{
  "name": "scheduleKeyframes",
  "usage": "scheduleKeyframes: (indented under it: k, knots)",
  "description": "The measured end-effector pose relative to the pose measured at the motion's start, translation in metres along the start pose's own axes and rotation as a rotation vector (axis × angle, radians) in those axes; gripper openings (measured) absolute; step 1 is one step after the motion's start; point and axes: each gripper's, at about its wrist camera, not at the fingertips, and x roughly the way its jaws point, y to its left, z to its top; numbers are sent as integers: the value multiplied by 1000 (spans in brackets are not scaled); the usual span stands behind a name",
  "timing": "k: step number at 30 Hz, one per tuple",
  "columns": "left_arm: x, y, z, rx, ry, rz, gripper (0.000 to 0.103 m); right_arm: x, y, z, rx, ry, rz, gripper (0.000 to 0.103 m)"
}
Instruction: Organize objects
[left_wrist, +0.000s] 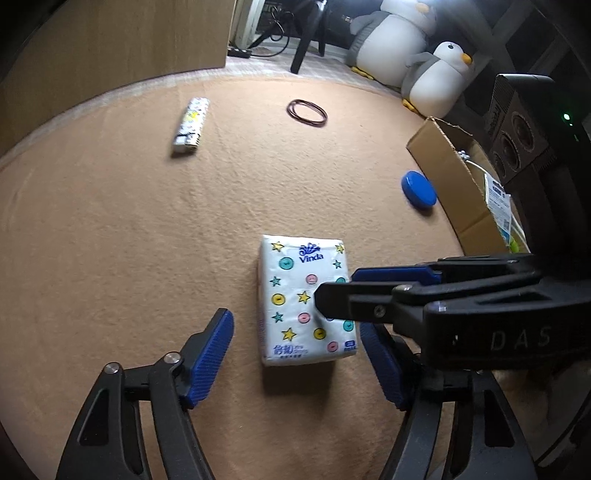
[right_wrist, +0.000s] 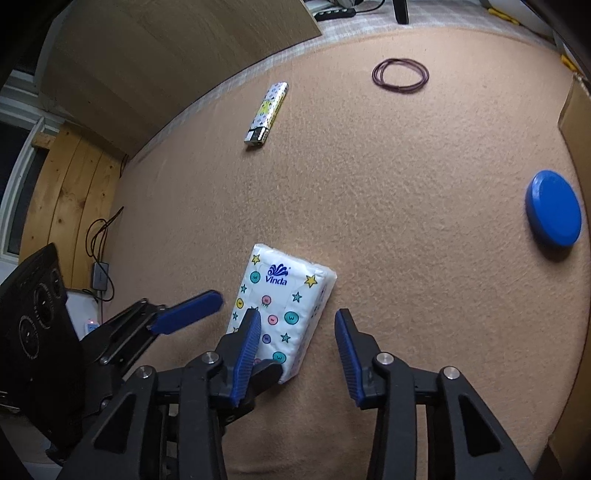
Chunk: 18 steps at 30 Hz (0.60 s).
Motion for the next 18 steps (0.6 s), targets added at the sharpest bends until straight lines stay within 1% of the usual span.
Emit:
scheduleKeyframes:
  k: [2,4,11,16,18]
  knots:
    - [2,0,0,-3,6,-19,63,2,1,-1,-2,8,9,32]
    - [6,-1,0,-3,17,-37,58,5,1,0,-3,19,18,29]
    - [2,-6,-2,-5,1,-41,55,3,2,-2,-7,10,28,28]
    - [-12,-23,2,21,-30,-34,55,-14,2,-1,-7,-12,38,28]
    - [-17,-35,7,46,-44,-35,55,-26,0,-2,-8,-29,37,28]
